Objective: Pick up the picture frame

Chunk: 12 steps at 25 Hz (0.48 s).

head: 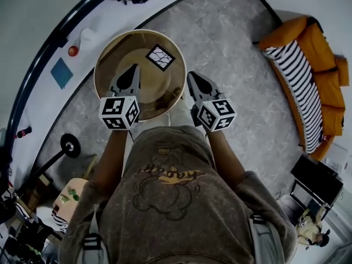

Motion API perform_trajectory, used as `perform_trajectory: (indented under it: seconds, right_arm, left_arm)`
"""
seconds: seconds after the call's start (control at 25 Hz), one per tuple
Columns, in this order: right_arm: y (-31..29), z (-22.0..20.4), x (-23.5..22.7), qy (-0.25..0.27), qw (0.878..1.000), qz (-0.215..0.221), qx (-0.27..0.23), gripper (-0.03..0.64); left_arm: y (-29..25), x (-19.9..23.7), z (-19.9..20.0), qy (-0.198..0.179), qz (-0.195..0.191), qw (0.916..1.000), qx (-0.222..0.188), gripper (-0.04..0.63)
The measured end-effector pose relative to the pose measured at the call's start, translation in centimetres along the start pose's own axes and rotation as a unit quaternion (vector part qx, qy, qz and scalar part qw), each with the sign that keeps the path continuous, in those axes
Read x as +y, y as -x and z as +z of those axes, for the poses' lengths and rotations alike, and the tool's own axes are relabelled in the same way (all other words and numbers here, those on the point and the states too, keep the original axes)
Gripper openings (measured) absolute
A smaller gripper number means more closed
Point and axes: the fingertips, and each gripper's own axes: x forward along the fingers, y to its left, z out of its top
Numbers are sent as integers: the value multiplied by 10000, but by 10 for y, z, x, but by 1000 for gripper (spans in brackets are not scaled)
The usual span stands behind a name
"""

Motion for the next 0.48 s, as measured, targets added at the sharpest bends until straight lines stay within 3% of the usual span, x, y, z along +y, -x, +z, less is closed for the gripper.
perform_trajectory:
  seconds: [0.48]
  right_arm:
    - [-43,-3,-27,-100,9996,72,242,20]
  left_arm:
    - [-41,15,-11,42,35,9997,219,18]
